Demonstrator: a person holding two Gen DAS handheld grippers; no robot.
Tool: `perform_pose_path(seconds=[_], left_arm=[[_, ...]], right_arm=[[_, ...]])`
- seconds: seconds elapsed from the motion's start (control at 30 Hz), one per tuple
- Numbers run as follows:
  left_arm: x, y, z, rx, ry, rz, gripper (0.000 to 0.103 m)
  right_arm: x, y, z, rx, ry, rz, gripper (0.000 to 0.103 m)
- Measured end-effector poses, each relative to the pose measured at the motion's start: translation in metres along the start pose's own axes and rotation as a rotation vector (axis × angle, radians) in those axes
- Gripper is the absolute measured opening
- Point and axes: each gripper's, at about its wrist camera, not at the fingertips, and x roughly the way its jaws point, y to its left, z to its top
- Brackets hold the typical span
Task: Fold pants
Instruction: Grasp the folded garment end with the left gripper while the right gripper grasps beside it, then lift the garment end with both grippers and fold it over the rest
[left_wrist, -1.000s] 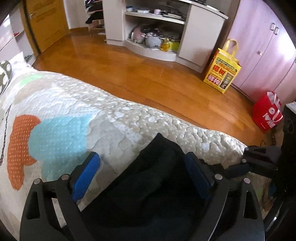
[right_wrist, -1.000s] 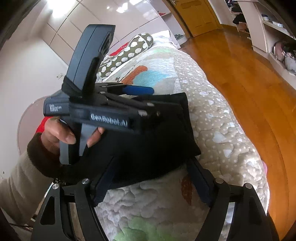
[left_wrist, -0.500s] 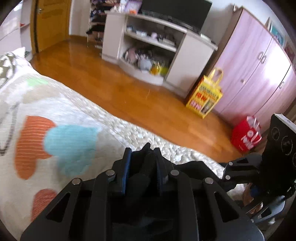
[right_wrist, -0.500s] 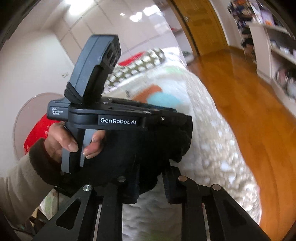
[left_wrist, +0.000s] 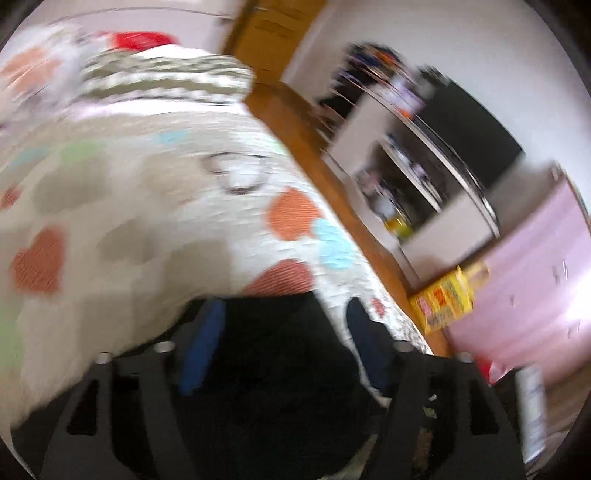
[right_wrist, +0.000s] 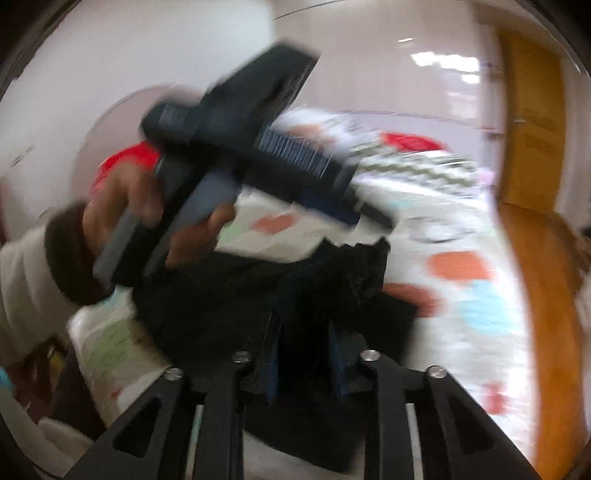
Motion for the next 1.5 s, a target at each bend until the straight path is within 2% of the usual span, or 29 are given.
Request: perform_pose_path(seconds=[0.03,0.1,0.17,0.2,0.27,0.37,0.47,0.57,0.63,0.7,0.73,0.8,0.83,0.87,0.93,1.03,1.1,1.17,1.23,1.33,1.43,1.47,1.5], left_arm=[[-0.008,0.012,-0.007,-0.034,-0.01,0.008,0.075],[-0.022,0.032,-0.024,-0.094,-0.009,0.023,0.077],[-0.027,0.041,-0.039,-0.135,0.003,0.025,0.083],[-0.027,0.042,-0.045,-0.152,0.018,0.031,0.083],[-0.024,0.043,-0.057,-0.179,0.051,0.039,0.083],[-0.012,0.041,-0.076,-0.219,0.121,0.03,0.083],[0.001,0.027,-0.09,-0.194,0.172,0.063,0.083],[0.016,0.028,-0.096,-0.234,0.185,0.073,0.083],[0.022,0.029,-0.099,-0.254,0.186,0.067,0.083],[0.024,0.023,-0.1,-0.232,0.167,0.066,0.083],[0.024,0.019,-0.1,-0.219,0.165,0.05,0.082],[0.027,0.014,-0.097,-0.214,0.174,-0.028,0.054],[0.028,0.009,-0.095,-0.205,0.187,-0.045,0.027],[0.029,0.004,-0.092,-0.189,0.189,-0.046,0.022],[0.023,-0.003,-0.087,-0.164,0.16,-0.054,0.02],[0.008,0.003,-0.084,-0.199,0.107,-0.068,0.019],[0.002,0.02,-0.084,-0.255,0.07,-0.008,0.019],[0.008,0.044,-0.092,-0.327,0.108,0.039,0.019],[0.011,0.057,-0.103,-0.368,0.126,0.052,0.018],[0.004,0.061,-0.112,-0.373,0.112,0.029,0.019],[-0.004,0.059,-0.113,-0.356,0.096,0.041,0.019],[-0.008,0.059,-0.112,-0.354,0.097,0.043,0.021],[-0.011,0.057,-0.112,-0.355,0.096,0.045,0.023]], right_arm=[[0.01,0.008,-0.003,0.001,0.022,0.048,0.049],[0.017,0.02,-0.007,-0.004,0.047,0.114,0.051],[0.009,0.019,-0.011,-0.001,0.029,0.13,0.056],[0.002,0.012,-0.011,0.012,0.023,0.124,0.063],[-0.009,-0.003,-0.011,0.05,0.009,0.097,0.069],[-0.018,-0.039,-0.013,0.161,-0.008,0.053,0.069],[-0.013,-0.063,-0.01,0.235,-0.003,0.032,0.069],[0.0,-0.077,-0.01,0.234,0.031,-0.029,0.069],[0.004,-0.076,-0.016,0.244,0.046,-0.037,0.069],[0.007,-0.08,-0.021,0.257,0.055,-0.03,0.069],[0.008,-0.082,-0.024,0.263,0.06,-0.028,0.069],[0.005,-0.084,-0.035,0.271,0.076,-0.03,0.069],[0.007,-0.084,-0.037,0.272,0.082,-0.031,0.069],[0.008,-0.083,-0.039,0.273,0.088,-0.036,0.069],[0.004,-0.08,-0.038,0.274,0.084,-0.034,0.069],[-0.004,-0.075,-0.033,0.268,0.054,-0.011,0.069],[-0.006,-0.067,-0.029,0.241,0.046,0.007,0.069],[-0.002,-0.061,-0.027,0.218,0.057,0.006,0.069],[0.0,-0.05,-0.026,0.178,0.062,0.03,0.069],[-0.003,-0.026,-0.023,0.094,0.057,0.097,0.069],[0.001,-0.001,-0.018,0.008,0.056,0.12,0.068],[0.004,0.003,-0.017,-0.009,0.06,0.11,0.066],[0.009,0.008,-0.015,-0.037,0.065,0.09,0.057]])
